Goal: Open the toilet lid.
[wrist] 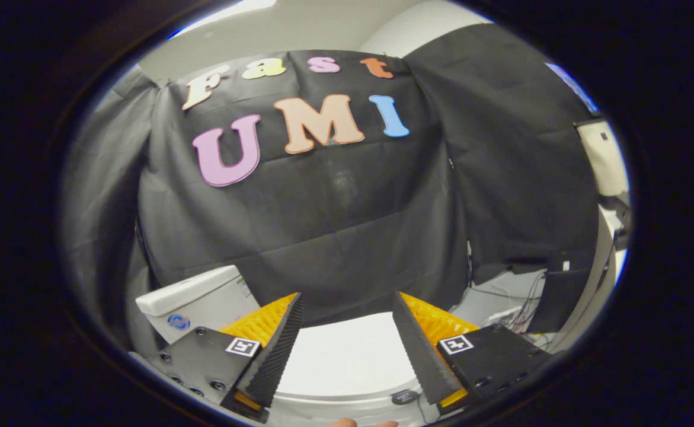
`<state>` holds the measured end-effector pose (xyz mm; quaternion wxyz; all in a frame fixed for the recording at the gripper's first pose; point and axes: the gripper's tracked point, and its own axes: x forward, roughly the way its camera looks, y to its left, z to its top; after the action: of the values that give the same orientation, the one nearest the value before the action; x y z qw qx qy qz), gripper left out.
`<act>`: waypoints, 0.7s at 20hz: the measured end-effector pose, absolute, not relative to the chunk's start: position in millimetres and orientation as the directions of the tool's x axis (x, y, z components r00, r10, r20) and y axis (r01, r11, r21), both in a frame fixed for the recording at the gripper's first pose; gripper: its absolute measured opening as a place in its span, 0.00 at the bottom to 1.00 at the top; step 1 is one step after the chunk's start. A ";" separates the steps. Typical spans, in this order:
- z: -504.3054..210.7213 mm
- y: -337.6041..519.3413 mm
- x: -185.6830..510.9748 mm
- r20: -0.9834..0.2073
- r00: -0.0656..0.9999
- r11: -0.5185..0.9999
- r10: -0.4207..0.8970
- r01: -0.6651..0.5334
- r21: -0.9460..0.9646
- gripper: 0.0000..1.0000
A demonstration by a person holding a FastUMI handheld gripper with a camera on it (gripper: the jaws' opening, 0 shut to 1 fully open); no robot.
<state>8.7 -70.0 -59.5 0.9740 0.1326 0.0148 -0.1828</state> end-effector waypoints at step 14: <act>-231.6 -73.6 27.1 -0.413 0.847 0.600 -0.333 0.529 0.600 0.89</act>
<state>27.1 -73.6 -231.6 0.8849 0.3751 0.1304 -0.2435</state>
